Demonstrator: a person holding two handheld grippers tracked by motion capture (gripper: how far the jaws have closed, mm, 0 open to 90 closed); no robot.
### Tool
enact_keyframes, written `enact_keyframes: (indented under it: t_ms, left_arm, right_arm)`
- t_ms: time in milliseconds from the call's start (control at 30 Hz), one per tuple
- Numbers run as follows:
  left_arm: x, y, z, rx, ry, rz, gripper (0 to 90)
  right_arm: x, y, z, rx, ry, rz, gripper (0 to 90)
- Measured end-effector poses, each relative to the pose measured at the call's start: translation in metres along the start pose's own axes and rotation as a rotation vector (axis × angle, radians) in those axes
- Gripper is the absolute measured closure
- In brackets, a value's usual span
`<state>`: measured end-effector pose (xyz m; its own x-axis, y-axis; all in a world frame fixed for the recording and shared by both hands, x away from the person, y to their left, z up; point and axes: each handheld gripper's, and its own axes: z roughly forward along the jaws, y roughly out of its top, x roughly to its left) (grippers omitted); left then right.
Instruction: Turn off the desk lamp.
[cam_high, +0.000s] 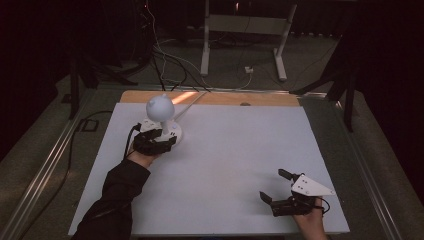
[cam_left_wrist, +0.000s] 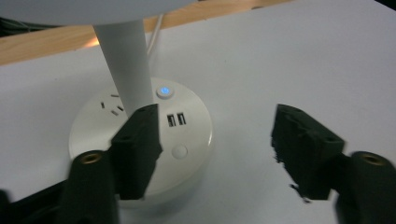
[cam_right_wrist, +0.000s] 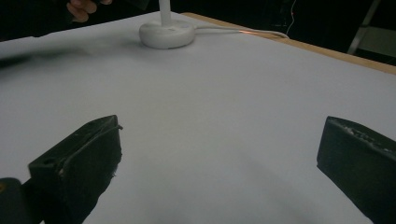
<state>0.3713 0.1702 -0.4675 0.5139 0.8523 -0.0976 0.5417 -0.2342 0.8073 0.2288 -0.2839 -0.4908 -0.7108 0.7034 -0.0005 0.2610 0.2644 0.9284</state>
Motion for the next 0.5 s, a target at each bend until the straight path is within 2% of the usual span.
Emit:
enact_keyframes:
  t_ms: [67, 100, 167, 300, 500]
  left_arm:
    - [0.000, -0.001, -0.002, 0.011, -0.013, 0.002, 19.6]
    - [0.000, -0.001, -0.003, 0.018, -0.014, 0.004, 19.6]
    - [0.001, -0.003, -0.007, 0.024, -0.051, 0.002, 9.2]
    - [0.001, -0.008, -0.018, 0.016, -0.097, 0.006, 3.2]
    - [-0.002, -0.018, -0.031, 0.020, -0.114, 0.012, 2.6]
  right_arm:
    - [0.000, 0.000, 0.000, 0.000, 0.002, 0.000, 0.0]
    - [0.000, 0.000, 0.000, 0.000, 0.002, 0.000, 0.0]
    - [0.000, 0.000, 0.001, 0.000, 0.003, 0.000, 0.0]
    - [0.000, 0.000, 0.001, 0.001, 0.004, -0.001, 0.0]
    - [0.001, 0.001, 0.002, 0.003, 0.009, -0.005, 0.0]
